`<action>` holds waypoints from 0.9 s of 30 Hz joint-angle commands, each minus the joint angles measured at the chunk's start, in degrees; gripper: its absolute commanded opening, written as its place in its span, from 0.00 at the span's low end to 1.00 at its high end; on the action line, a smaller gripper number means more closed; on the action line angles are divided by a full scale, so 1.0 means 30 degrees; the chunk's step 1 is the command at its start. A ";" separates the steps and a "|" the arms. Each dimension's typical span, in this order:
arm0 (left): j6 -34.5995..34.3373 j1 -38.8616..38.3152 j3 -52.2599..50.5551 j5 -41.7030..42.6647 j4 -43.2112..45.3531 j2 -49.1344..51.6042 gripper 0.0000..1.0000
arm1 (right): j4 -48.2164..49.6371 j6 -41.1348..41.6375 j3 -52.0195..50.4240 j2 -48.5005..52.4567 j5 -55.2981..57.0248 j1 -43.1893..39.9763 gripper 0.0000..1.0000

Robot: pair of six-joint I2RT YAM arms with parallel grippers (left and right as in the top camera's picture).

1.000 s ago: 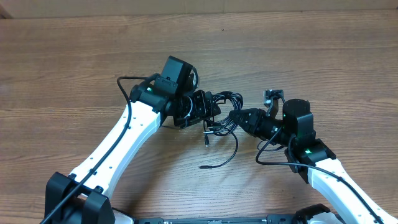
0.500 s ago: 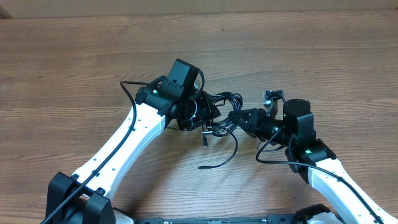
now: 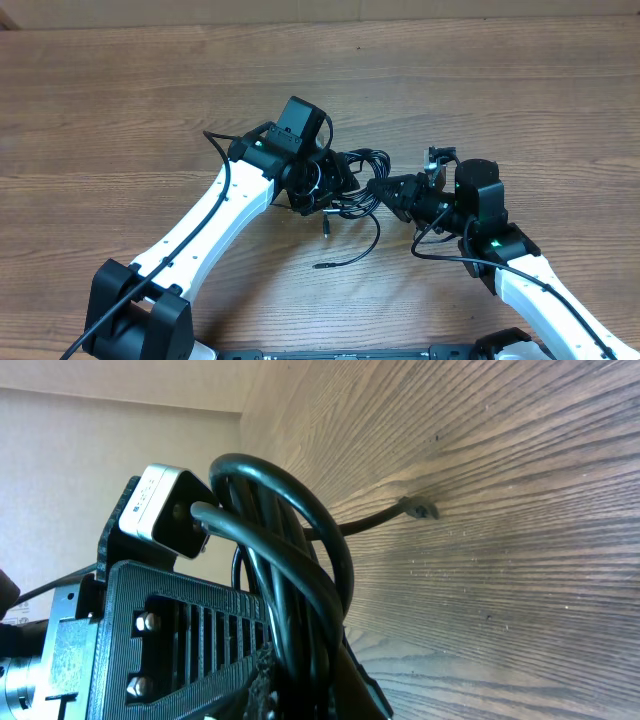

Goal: Untangle cables
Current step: 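Hold the bundle with both grippers and pull strands apart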

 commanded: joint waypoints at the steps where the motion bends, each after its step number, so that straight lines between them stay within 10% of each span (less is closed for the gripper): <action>1: 0.0138 -0.0146 0.0102 0.0299 0.0022 0.0160 0.65 | 0.0197 0.0765 0.0146 -0.0124 -0.0379 -0.0051 0.04; 10: -0.1479 -0.0641 0.0102 0.0270 0.0984 0.0160 0.38 | 0.0197 0.2157 0.0146 -0.0124 -0.0925 -0.0051 0.04; 14: -0.1479 -0.0736 0.0102 0.0087 0.1290 0.0160 0.04 | 0.0197 0.2149 0.0146 -0.0124 -0.1107 -0.0051 0.04; 27: -0.5260 0.2739 0.0102 0.3840 0.1486 0.0160 0.04 | -0.2164 -0.1479 0.0146 -0.0124 0.0379 -0.0051 0.49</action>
